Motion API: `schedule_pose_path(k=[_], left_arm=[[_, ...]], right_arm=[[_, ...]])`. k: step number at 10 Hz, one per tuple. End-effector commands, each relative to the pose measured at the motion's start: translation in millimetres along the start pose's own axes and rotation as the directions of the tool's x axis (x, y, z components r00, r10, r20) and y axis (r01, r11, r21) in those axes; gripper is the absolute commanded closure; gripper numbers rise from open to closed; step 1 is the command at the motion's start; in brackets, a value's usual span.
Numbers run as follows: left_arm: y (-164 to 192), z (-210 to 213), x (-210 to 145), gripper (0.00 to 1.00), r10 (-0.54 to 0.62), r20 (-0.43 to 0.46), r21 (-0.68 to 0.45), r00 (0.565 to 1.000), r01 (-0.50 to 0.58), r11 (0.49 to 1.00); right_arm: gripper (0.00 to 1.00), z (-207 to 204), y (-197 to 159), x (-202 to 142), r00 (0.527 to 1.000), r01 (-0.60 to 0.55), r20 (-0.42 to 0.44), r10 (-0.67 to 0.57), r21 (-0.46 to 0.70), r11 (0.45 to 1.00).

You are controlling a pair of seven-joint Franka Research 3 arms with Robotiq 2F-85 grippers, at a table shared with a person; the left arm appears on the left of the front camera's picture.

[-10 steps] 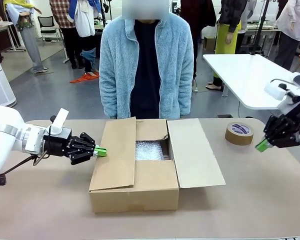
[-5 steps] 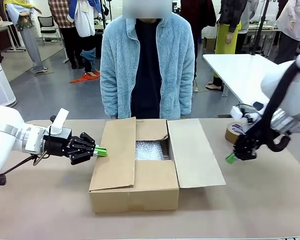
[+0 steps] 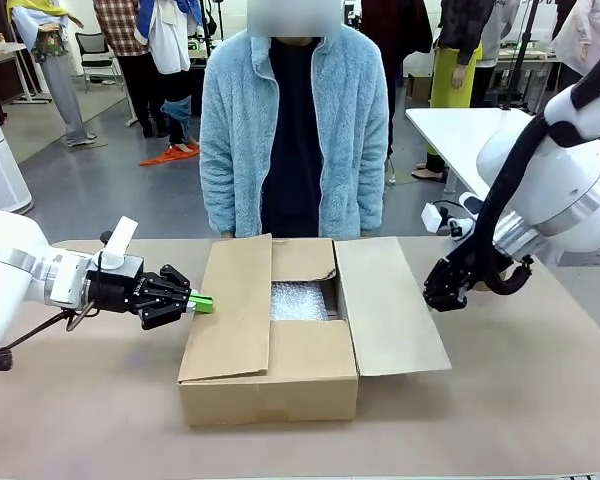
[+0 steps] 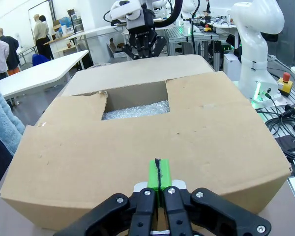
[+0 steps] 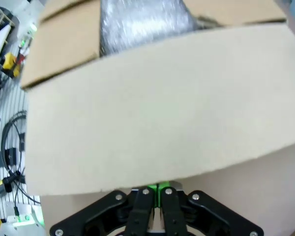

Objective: Wrap the clocks to prevent damage.
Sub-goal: Push the left (or right) flap of the Package Box to close it.

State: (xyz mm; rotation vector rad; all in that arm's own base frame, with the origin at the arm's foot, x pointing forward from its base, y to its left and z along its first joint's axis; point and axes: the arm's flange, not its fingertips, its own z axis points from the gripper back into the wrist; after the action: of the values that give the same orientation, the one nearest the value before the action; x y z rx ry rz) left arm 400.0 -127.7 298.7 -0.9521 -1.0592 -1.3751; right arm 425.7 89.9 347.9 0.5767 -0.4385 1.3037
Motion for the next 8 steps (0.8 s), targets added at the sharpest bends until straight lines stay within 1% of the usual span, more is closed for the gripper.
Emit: schedule_pose_path(k=[1, 2, 5, 7, 8], left_arm=[[-1, 0, -2, 1.00, -0.007, -0.007, 0.005, 1.000, 0.007, 1.000], [-1, 0, -2, 1.00, -0.007, -0.007, 0.005, 1.000, 0.007, 1.000], [-1, 0, -2, 1.00, -0.007, -0.007, 0.005, 1.000, 0.007, 1.000], [-1, 0, -2, 1.00, -0.007, -0.007, 0.005, 1.000, 0.007, 1.000], [-1, 0, -2, 1.00, -0.007, -0.007, 0.005, 1.000, 0.007, 1.000]], right_arm=[[0.99, 15, 11, -3, 0.992, -0.035, 0.121, 0.032, 0.018, 0.999], [0.99, 20, 20, 0, 0.987, -0.053, 0.153, 0.048, 0.031, 0.998], [0.99, 18, 46, 19, 0.975, -0.133, 0.184, 0.121, 0.054, 0.990], [0.99, 12, 48, 41, 0.962, -0.172, 0.222, 0.156, 0.055, 0.984], [0.99, 4, 49, 51, 0.959, -0.185, 0.226, 0.170, 0.049, 0.981]])
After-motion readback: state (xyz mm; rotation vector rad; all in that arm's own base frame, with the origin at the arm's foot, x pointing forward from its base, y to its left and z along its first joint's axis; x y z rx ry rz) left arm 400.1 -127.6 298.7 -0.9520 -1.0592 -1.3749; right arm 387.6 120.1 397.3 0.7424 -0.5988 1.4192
